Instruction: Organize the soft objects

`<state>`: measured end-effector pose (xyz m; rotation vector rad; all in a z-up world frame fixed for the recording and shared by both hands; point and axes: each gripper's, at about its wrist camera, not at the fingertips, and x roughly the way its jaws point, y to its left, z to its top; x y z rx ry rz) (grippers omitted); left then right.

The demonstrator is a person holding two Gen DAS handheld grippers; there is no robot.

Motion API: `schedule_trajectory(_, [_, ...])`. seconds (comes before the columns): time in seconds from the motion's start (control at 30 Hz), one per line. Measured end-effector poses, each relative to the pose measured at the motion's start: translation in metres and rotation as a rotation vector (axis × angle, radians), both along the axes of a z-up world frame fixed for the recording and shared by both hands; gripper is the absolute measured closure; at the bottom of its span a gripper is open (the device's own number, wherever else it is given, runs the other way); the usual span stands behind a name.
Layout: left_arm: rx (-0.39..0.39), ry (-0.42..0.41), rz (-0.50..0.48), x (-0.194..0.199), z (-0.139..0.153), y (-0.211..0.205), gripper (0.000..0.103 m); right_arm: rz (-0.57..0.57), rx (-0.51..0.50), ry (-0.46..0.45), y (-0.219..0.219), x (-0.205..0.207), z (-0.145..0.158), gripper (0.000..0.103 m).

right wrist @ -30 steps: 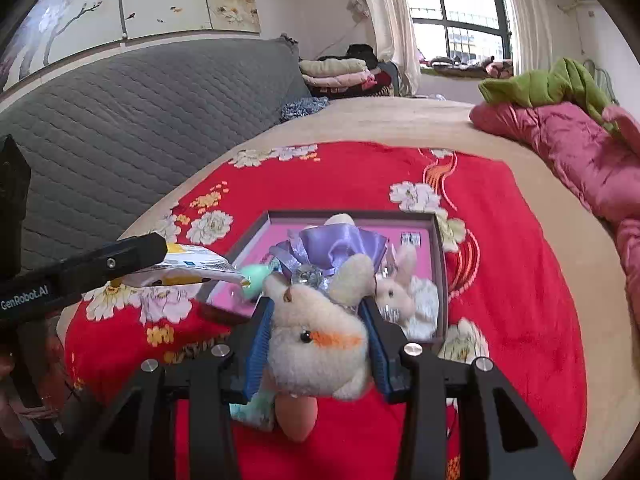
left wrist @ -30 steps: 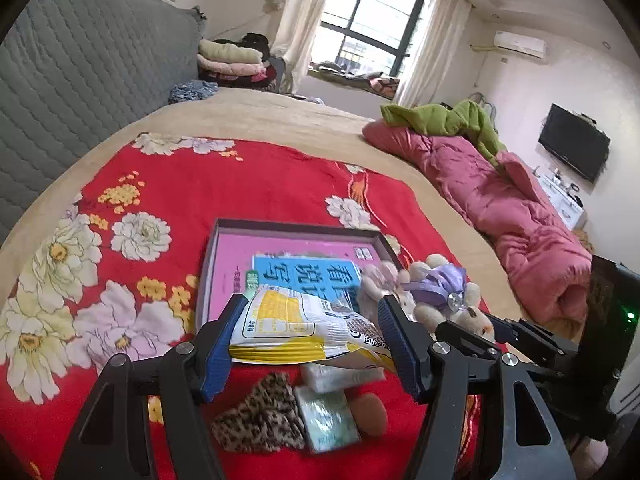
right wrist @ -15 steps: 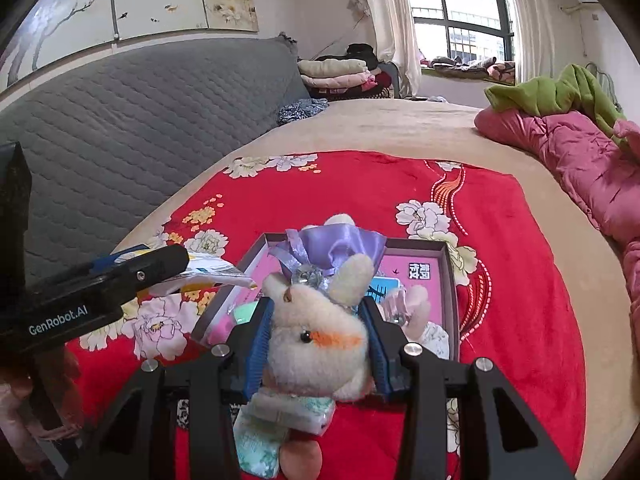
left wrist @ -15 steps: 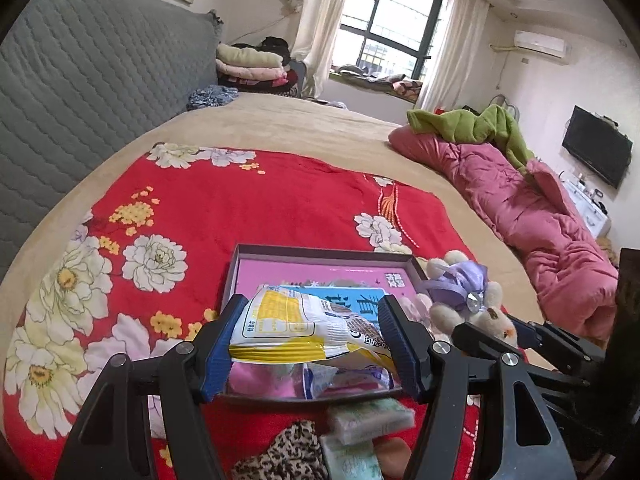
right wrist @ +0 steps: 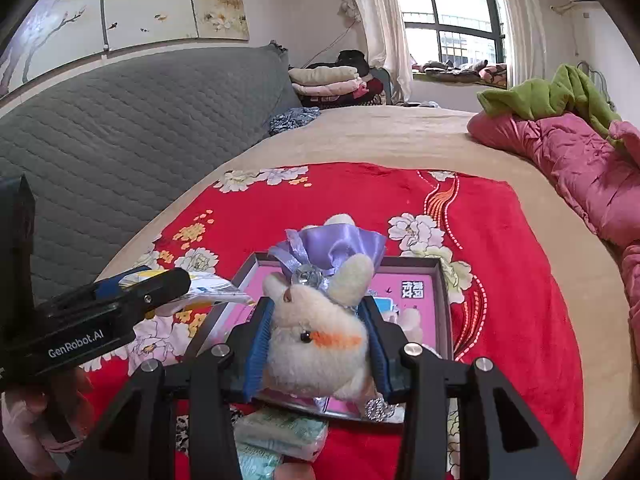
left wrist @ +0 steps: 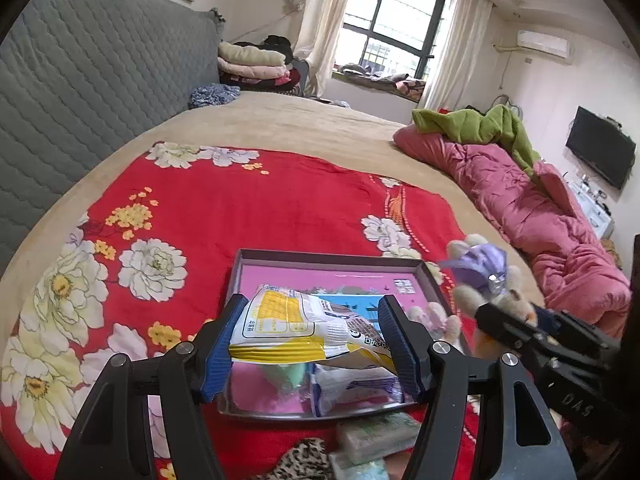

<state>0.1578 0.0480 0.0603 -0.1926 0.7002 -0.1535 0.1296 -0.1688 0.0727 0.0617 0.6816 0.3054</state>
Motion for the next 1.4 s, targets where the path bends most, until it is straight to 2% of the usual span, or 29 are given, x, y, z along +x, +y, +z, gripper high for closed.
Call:
schedule_trajectory(0.67, [-0.026, 0.048, 0.071, 0.018, -0.035, 0.024, 0.035, -0.017, 0.008, -0.004, 0.000, 0.016, -0.002, 0.060])
schedule_trajectory(1.07, [-0.048, 0.056, 0.074, 0.027, -0.052, 0.025, 0.035, -0.008, -0.002, 0.029, 0.007, 0.025, -0.020, 0.060])
schedule_trajectory(1.17, [-0.018, 0.064, 0.079, 0.029, -0.059, 0.021, 0.035, -0.007, -0.009, 0.041, 0.009, 0.026, -0.025, 0.060])
schedule_trajectory(1.4, [-0.049, 0.084, 0.080, 0.032, -0.074, 0.025, 0.035, -0.013, -0.018, 0.055, 0.011, 0.030, -0.033, 0.060])
